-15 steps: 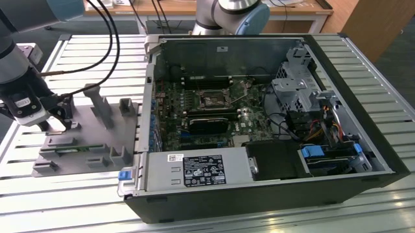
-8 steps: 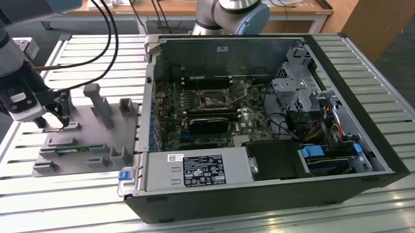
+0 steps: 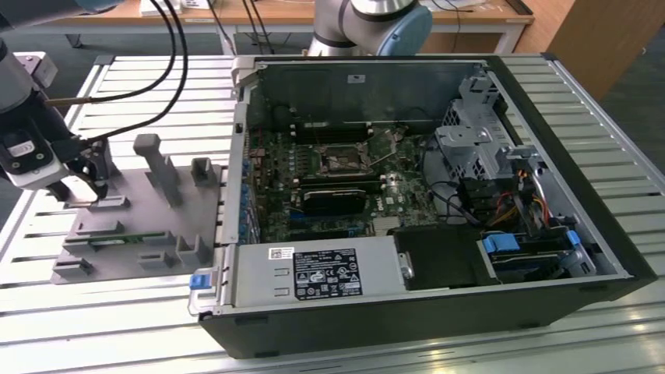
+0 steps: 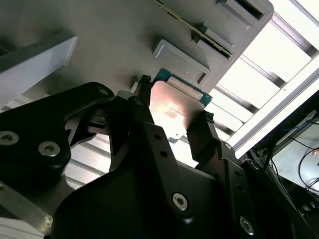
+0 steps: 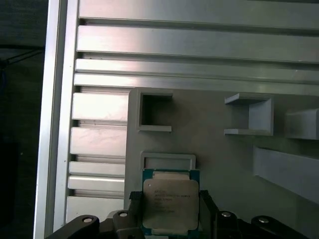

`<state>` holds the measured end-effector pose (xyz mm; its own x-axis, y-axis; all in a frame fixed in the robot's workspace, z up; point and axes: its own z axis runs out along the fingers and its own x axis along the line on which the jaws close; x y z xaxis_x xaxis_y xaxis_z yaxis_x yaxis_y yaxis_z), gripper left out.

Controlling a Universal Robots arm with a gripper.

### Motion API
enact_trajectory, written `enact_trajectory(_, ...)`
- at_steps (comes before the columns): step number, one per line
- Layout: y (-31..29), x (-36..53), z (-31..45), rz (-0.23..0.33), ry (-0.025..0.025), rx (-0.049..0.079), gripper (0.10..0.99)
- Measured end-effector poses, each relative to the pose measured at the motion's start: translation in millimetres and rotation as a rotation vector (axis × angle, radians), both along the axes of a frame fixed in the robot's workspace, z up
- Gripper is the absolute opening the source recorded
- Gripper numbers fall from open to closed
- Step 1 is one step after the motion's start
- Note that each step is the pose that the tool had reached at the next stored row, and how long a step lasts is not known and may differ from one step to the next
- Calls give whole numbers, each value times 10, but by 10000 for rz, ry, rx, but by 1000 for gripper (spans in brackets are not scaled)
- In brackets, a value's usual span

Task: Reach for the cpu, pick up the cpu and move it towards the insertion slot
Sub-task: 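Pick up the cpu and move it towards the insertion slot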

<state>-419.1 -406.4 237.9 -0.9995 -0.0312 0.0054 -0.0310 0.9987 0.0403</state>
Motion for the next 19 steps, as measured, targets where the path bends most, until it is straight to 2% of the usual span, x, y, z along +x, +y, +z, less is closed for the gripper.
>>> enact_trajectory(4, 0, 0, 50, 0, 0, -1, 541)
enact_trajectory(14, 0, 0, 118, 0, 0, -8, 541)
enact_trajectory(19, 0, 0, 195, 0, -1, -8, 541)
